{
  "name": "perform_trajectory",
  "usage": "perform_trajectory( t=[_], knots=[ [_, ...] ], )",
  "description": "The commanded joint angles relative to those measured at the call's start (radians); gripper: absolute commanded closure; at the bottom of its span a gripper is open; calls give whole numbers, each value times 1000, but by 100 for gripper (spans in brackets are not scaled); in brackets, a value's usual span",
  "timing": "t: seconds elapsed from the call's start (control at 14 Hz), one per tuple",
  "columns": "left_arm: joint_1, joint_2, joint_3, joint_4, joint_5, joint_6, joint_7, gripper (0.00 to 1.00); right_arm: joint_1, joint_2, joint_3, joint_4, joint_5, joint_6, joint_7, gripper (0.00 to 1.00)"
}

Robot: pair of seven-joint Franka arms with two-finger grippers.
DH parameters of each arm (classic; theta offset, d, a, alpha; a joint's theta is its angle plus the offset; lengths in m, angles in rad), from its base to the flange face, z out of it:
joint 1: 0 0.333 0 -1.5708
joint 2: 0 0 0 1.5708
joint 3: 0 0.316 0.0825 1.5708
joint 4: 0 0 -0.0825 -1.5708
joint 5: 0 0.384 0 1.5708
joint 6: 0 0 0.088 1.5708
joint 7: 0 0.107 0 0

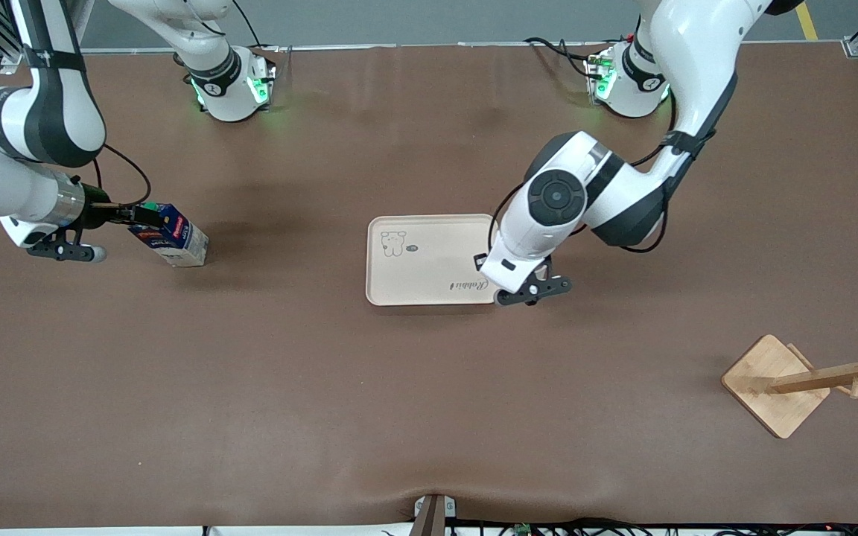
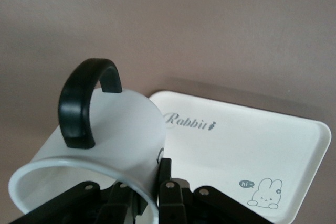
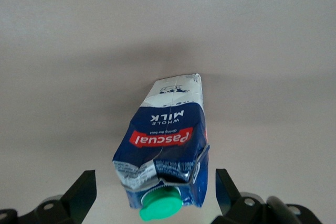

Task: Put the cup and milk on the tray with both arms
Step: 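Carry the mug toward the tray while the right gripper reaches the milk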

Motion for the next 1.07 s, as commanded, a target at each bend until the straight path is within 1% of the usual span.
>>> perform_trajectory(
  t=[0.0, 0.07, 0.14, 0.21, 0.29, 0.36, 0.5, 0.64, 0.86, 1.0],
  knots=[
    [-44, 55, 6, 36, 17, -11, -62, 100, 3, -66, -1, -106, 3, 80, -10, 0],
    [-56, 72, 5, 36, 12, -11, -65, 100, 3, -69, -1, -122, 3, 91, -10, 0],
    [-71, 86, 5, 36, 9, -11, -70, 100, 3, -68, -1, -136, 3, 92, -10, 24],
    [-85, 100, 5, 37, 9, -11, -81, 100, 3, -68, -1, -137, 3, 83, -10, 62],
    [-97, 112, 5, 37, 6, -11, -90, 100, 3, -66, -3, -130, 3, 80, -15, 85],
    [-108, 124, 5, 37, -14, -11, -93, 100, 3, -66, -3, -122, 1, 73, -24, 100],
    [-128, 146, 5, 37, -48, -11, -93, 100, -4, -60, -4, -47, 1, -27, -36, 100],
    [-137, 169, 5, 37, -49, -11, -93, 100, -4, -46, -4, 43, 1, -130, -24, 100],
    [-154, 198, 5, 39, -51, -11, -95, 100, -4, -26, -4, 148, 1, -216, -26, 100],
    [-154, 213, 5, 40, -78, -11, -96, 100, 6, -25, -3, 218, 1, -282, -33, 100]
  ],
)
